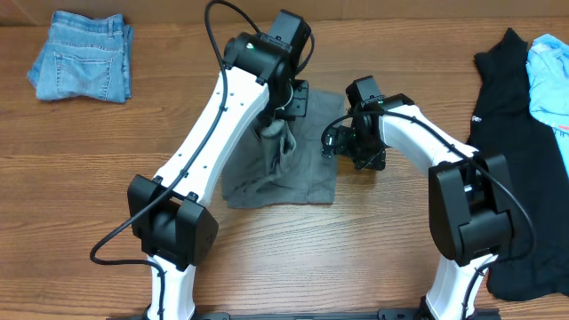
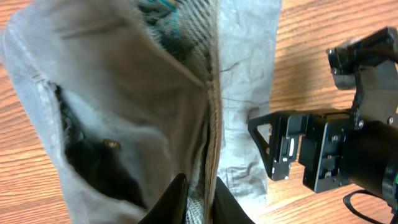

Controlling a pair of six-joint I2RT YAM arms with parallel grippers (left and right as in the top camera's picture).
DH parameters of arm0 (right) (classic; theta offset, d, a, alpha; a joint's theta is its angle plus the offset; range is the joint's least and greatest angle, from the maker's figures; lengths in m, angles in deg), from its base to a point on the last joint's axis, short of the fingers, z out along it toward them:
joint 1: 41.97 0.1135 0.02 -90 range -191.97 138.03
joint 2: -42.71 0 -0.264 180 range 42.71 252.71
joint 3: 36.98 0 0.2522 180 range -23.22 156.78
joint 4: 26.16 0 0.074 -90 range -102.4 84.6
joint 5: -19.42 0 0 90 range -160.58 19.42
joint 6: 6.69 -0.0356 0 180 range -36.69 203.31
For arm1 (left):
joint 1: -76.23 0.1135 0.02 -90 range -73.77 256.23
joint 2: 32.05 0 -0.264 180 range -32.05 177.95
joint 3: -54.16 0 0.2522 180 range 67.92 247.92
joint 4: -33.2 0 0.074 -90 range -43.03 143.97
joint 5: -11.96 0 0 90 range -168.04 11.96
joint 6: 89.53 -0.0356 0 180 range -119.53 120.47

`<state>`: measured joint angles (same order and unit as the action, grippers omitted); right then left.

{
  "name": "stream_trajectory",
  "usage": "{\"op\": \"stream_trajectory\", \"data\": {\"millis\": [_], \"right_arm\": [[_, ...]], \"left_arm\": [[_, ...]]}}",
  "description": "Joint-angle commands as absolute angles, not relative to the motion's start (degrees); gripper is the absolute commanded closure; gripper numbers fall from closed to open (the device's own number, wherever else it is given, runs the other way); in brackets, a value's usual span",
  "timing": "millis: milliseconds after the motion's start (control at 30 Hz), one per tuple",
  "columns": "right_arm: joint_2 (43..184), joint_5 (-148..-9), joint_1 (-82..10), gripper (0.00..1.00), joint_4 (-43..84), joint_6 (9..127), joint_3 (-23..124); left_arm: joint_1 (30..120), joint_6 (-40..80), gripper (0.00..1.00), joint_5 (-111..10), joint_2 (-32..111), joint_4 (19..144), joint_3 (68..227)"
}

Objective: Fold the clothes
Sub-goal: 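Lift and fold the left end over toward the right gripper, then press the folded shorts flat with both grippers near the top edge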

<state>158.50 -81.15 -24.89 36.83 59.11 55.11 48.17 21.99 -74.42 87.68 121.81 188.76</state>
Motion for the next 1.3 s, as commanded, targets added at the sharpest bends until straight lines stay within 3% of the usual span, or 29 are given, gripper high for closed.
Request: {"op": "stream_trajectory", "data": {"millis": [0,167,200,267,300,667,767,800,833,900,967,1000,1033,1100,1133,1267], "right_arm": [[162.44,-82.66,-26.26,0.00,36.33,59.11,53.66],[162.41,-82.70,-28.30,0.00,37.18,59.09,54.19],[162.41,-82.70,-28.80,0.00,38.03,58.87,54.76],[162.26,-82.70,-29.94,0.00,40.28,57.97,56.31],[161.85,-82.68,-31.40,0.00,42.86,57.86,58.65],[156.34,-85.76,-36.14,0.00,54.38,60.20,71.54],[155.86,-94.17,-35.16,0.04,54.38,63.89,71.67],[155.90,-96.60,-34.63,0.14,54.58,65.38,71.59],[156.03,-97.74,-34.04,0.37,54.62,65.90,71.30],[156.03,-97.85,-32.51,0.69,55.37,65.80,70.54],[156.10,-97.67,-30.74,0.85,55.96,65.82,69.84],[156.10,-97.65,-28.58,0.89,56.04,66.04,69.12],[156.10,-97.50,-27.64,0.89,55.93,66.01,68.81],[156.21,-96.38,-25.74,0.89,55.65,65.42,68.13],[156.25,-96.03,-24.97,0.90,55.41,65.23,67.72],[157.74,-95.18,-23.14,0.91,53.88,65.12,65.75]], "left_arm": [[48.02,22.80,0.85,-73.41,89.42,121.27,188.17],[48.02,22.67,0.73,-72.04,92.13,120.74,188.17],[48.02,22.47,0.63,-72.04,92.31,120.39,188.17],[48.02,22.32,0.12,-72.02,92.42,119.67,188.17],[48.06,22.30,0.00,-71.99,92.20,119.08,188.28],[52.79,21.73,0.00,-72.26,90.93,125.22,188.91],[54.60,21.71,0.08,-72.06,90.98,128.72,188.74],[54.91,21.71,0.10,-72.23,91.04,129.73,188.69],[55.12,21.71,0.12,-72.21,91.06,130.62,188.56],[55.21,21.60,0.17,-72.54,91.08,131.17,187.73],[55.21,21.47,0.25,-73.48,91.08,130.78,186.25],[55.21,21.47,0.48,-73.76,91.11,129.68,183.62],[55.21,21.47,0.64,-73.74,91.17,129.03,182.16],[55.21,21.49,0.88,-72.43,91.30,127.13,178.40],[55.21,21.47,0.96,-71.05,91.33,125.71,176.10],[55.19,21.49,0.96,-68.45,91.33,120.90,168.08]]}}
